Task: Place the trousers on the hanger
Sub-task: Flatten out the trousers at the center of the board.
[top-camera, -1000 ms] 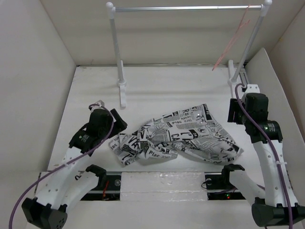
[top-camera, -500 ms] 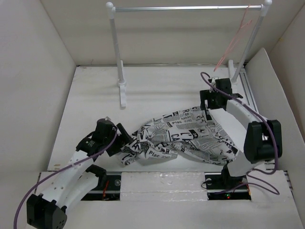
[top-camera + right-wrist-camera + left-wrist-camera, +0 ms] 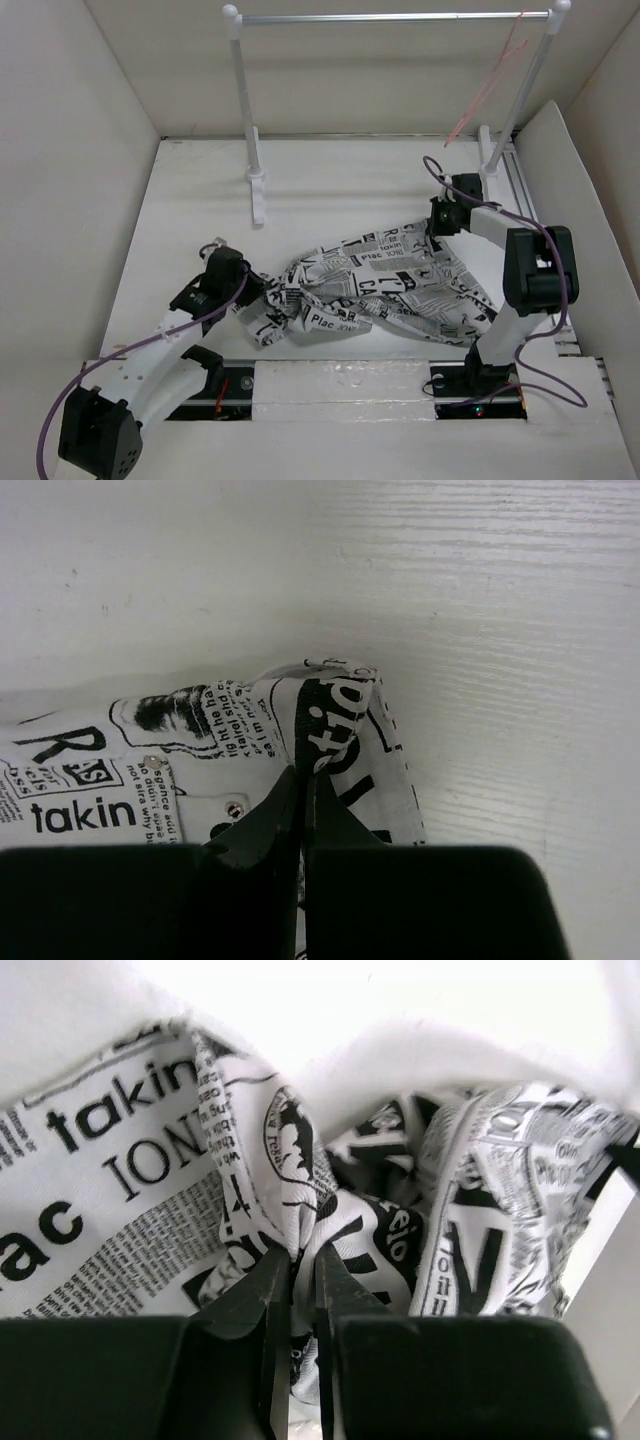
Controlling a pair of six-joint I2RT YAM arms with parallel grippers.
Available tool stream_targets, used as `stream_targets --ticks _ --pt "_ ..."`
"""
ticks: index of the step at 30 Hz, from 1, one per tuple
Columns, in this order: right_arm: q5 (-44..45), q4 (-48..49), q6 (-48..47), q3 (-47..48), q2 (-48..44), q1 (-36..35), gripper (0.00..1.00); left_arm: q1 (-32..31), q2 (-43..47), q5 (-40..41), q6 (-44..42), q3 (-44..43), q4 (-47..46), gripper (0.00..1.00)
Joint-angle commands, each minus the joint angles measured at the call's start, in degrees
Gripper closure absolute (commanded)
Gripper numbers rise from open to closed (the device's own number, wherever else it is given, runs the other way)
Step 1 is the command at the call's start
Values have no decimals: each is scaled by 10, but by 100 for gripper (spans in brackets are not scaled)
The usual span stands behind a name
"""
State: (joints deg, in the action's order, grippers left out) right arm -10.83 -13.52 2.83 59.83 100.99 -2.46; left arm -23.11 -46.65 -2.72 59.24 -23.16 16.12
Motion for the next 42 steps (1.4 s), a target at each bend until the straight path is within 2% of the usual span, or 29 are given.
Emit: stream_targets --ticks 1,3,7,9,10,11,14,17,18,19,20,21,22,23,24,25,27,29,32,33,34,35,36,37,39,40,41,42 --pt "-37 37 -6 4 -32 17 100 3 21 87 -33 -86 -8 100" --pt "-21 11 -3 0 -62 26 100 9 17 119 -71 -129 12 100" --pt "47 -37 28 -45 -215 50 100 9 -7 185 -131 -288 90 100" --pt "77 -75 30 -71 -332 69 100 9 -12 229 -162 -352 143 100" --pt "91 -84 31 -71 -332 69 100 9 -12 229 -170 -373 156 100" --pt "102 -95 32 -76 -375 89 100 9 -17 240 -178 -392 169 100" --pt "131 -92 28 -86 -408 120 100 9 -56 257 -218 -449 207 100" --pt "134 -73 28 -51 -362 155 100 14 -128 270 -267 -477 195 100" --pt "153 -68 27 6 -281 155 100 31 -203 248 -301 -477 143 88" --pt "153 -68 27 6 -280 155 100 32 -204 248 -307 -477 143 88" --pt "161 -78 24 31 -252 155 100 32 -235 223 -309 -482 125 64" --pt "176 -86 25 54 -195 155 100 32 -293 208 -319 -497 102 45" --pt "181 -97 26 100 -170 155 100 38 -325 189 -328 -518 79 33" --pt "183 -108 27 123 -148 155 91 38 -360 168 -323 -551 93 23" --pt "169 -119 17 142 -119 155 77 38 -417 162 -323 -624 108 19" --pt "162 -127 13 177 -110 155 67 38 -435 156 -323 -654 128 17" --pt "173 -132 6 187 -110 155 47 38 -446 147 -321 -690 140 17" --pt "162 -122 4 161 -140 155 26 38 -417 160 -311 -657 125 17" --pt "113 -121 -5 95 -195 128 23 38 -323 192 -271 -515 89 20" --pt "86 -114 -7 67 -216 114 26 50 -272 192 -239 -428 81 21" --pt "84 -113 -4 40 -261 99 38 60 -249 175 -223 -385 60 21" --pt "82 -109 0 11 -286 71 79 66 -225 162 -211 -347 50 23" --pt "56 -95 2 -46 -307 55 96 66 -188 149 -201 -286 35 24" --pt "43 -91 1 -72 -328 38 100 66 -176 122 -196 -264 32 24" --pt "17 -121 2 -117 -369 -12 100 61 -155 85 -186 -222 39 24" --pt "3 -115 -1 -133 -380 -37 100 28 -149 76 -170 -211 42 24" --pt "-12 -103 1 -146 -385 -67 87 8 -143 81 -158 -202 44 23" --pt "-36 -89 -10 -155 -374 -131 75 -7 -134 83 -145 -179 49 21"
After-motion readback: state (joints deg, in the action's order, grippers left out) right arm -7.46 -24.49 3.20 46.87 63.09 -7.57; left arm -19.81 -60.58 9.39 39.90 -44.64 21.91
